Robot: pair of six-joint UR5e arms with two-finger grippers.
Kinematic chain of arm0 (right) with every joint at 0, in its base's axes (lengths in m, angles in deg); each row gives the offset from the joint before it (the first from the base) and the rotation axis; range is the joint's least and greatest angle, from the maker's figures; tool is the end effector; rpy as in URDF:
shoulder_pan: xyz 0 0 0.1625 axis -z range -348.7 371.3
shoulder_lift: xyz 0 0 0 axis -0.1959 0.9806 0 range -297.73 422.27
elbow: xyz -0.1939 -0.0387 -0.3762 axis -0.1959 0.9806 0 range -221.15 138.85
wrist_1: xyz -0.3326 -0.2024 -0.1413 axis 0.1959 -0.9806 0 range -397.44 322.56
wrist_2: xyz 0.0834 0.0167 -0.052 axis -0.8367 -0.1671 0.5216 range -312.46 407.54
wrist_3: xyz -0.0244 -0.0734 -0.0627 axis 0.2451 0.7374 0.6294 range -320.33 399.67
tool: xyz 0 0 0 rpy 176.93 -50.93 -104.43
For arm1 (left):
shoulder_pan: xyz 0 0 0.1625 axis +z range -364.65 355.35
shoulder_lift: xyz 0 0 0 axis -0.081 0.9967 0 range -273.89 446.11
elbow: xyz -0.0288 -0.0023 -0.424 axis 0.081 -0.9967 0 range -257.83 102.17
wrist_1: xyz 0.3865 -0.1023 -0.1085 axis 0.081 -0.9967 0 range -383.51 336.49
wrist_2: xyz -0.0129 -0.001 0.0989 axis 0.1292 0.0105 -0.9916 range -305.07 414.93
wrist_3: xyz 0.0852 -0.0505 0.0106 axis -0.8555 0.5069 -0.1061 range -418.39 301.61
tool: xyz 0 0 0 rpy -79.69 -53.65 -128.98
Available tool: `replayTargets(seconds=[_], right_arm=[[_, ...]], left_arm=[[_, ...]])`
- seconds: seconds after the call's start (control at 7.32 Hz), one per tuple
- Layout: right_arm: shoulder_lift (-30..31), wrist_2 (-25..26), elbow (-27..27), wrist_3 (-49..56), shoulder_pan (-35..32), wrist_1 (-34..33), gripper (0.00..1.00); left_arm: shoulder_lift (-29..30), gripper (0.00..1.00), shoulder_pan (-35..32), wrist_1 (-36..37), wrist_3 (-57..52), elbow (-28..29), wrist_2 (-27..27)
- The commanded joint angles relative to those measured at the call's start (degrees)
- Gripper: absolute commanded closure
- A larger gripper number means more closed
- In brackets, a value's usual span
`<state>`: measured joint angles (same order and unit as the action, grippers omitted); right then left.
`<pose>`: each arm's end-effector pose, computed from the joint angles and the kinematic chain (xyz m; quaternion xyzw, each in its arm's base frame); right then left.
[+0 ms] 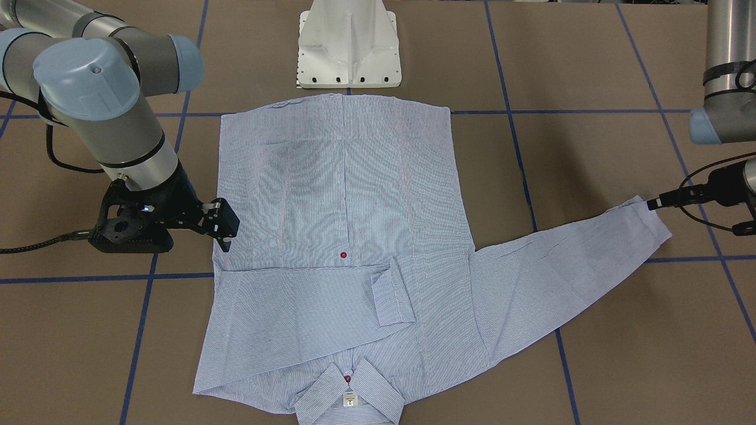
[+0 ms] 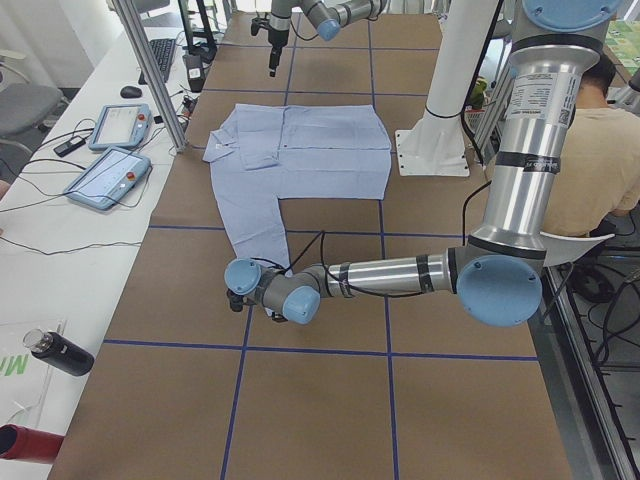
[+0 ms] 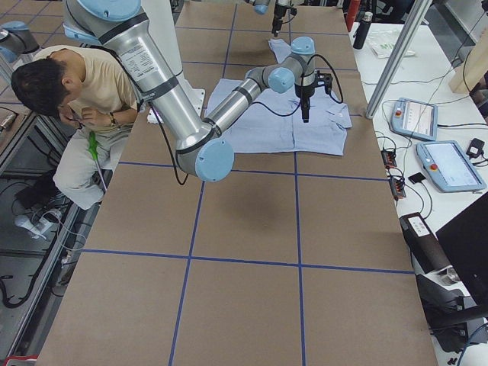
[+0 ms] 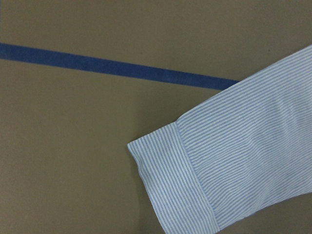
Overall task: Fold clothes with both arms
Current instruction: 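Reach the left gripper to the sleeve cuff nearest it and grasp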
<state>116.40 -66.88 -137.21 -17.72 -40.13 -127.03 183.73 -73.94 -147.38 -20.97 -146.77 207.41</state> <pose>-0.3492 -0.5856 0.2447 0.0898 -0.3942 0.0737 0.9116 0.1516 -0.5280 0.6832 -0.1153 0.5198 -0.0313 0.8459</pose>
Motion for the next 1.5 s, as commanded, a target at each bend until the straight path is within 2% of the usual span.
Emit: replayTargets(seconds=[0.0,0.14,0.27,0.41,0.55,0.68,1.09,1.23,1.37], right_arm=[[0.36,0.07,0.0,0.0,0.01,0.04,0.0],[0.45,0.16,0.09,0.09,0.01,0.04,0.0],[0.45,0.16,0.09,0.09,0.01,0.04,0.0],[0.53,0.16,0.09,0.09,0.01,0.04,0.0],[0.53,0.16,0.0,0.0,0.01,0.04,0.0],[0.62,0.16,0.0,0.0,0.01,0.04,0.0],[1.14,0.16,-0.18,0.0,-0.08,0.04,0.0],[1.58,0.16,-0.09,0.17,-0.16,0.04,0.0],[2.29,-0.01,0.09,2.35,-0.95,-0.14,0.0]], left_arm=[[-0.41,0.11,2.39,-7.5,5.97,1.61,0.11],[-0.41,0.12,2.67,-8.83,7.39,1.87,0.02],[-0.41,0.21,3.28,-8.84,7.41,1.88,-0.16],[-0.41,0.54,3.29,-8.84,7.49,2.4,-0.25],[-0.41,0.91,3.29,-8.84,7.5,2.75,-0.16],[-0.5,1.0,3.29,-8.84,7.41,2.67,-0.07],[-0.59,1.0,3.02,-6.92,8.98,-2.93,0.19],[0.45,1.0,3.11,-5.17,13.51,-6.09,0.11],[4.21,1.0,3.11,-5.07,20.17,-7.51,0.02]])
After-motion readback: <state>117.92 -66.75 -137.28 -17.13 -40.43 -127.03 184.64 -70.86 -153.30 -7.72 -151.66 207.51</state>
